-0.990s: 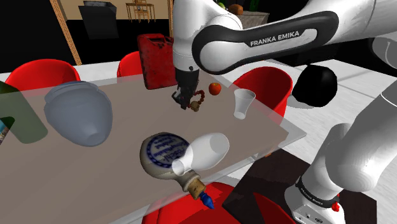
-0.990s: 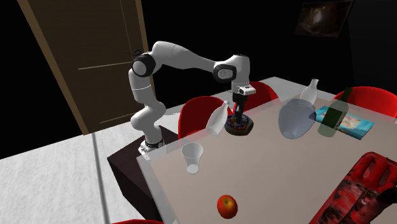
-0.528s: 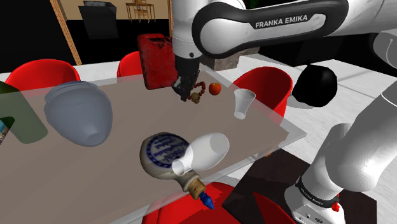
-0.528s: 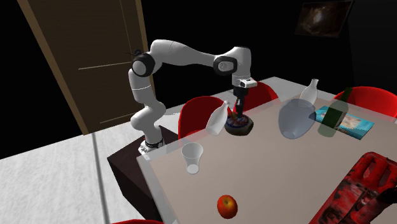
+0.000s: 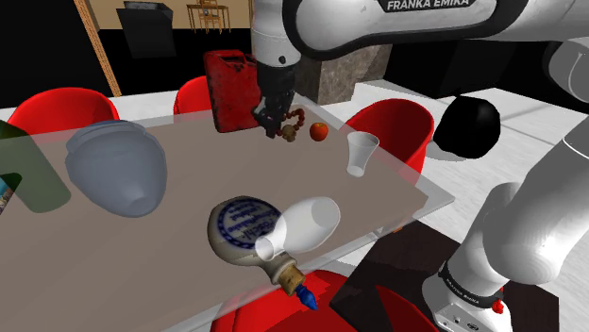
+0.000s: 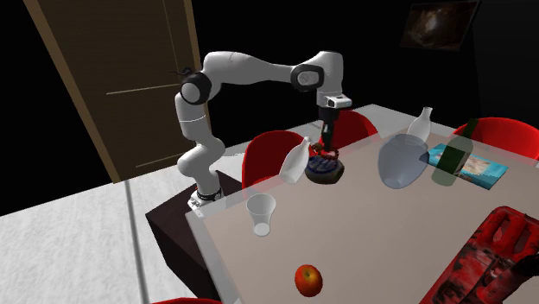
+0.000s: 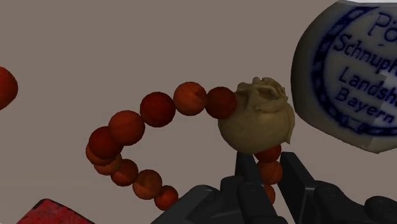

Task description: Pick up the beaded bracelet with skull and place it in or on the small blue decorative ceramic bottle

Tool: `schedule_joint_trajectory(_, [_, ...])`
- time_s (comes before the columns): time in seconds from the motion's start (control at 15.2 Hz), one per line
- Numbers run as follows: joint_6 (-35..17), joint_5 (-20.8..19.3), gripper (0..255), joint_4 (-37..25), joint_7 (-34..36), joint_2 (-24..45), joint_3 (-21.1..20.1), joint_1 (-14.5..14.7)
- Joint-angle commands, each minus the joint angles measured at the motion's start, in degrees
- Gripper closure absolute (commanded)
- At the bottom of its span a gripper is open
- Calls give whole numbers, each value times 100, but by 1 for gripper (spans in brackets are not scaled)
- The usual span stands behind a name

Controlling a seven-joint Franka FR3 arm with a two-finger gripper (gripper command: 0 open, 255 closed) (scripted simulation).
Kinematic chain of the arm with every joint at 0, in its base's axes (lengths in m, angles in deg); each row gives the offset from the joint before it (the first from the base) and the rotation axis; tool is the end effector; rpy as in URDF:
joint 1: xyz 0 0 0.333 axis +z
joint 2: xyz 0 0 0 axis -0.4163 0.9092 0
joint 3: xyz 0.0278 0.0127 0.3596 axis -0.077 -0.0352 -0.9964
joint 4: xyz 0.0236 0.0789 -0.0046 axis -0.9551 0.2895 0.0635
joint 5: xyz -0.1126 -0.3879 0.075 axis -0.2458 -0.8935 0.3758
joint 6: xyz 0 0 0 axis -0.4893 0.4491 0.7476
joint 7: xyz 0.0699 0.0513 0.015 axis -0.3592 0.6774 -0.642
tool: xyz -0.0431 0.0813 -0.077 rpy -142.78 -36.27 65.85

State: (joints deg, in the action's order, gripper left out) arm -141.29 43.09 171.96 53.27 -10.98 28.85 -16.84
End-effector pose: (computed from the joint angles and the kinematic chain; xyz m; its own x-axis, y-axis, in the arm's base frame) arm 0.4914 0.2541 0.6366 0.9646 0.2289 0.1312 0.2134 -0.9693 0.1223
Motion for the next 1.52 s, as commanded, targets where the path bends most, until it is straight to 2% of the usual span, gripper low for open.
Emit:
schedule_joint_trajectory(0.0, [112,-29,255,-143,209,64,-124,91])
schedule_joint_trajectory(0.53, [512,-354,255,-933,1419,705,-791,651])
schedule_joint_trajectory(0.92, [967,-832,255,-1915,2356,1529,-1224,1257])
schedule_joint_trajectory(1.45, [297,-756,255,-1114,2416,1374,-1186,1176])
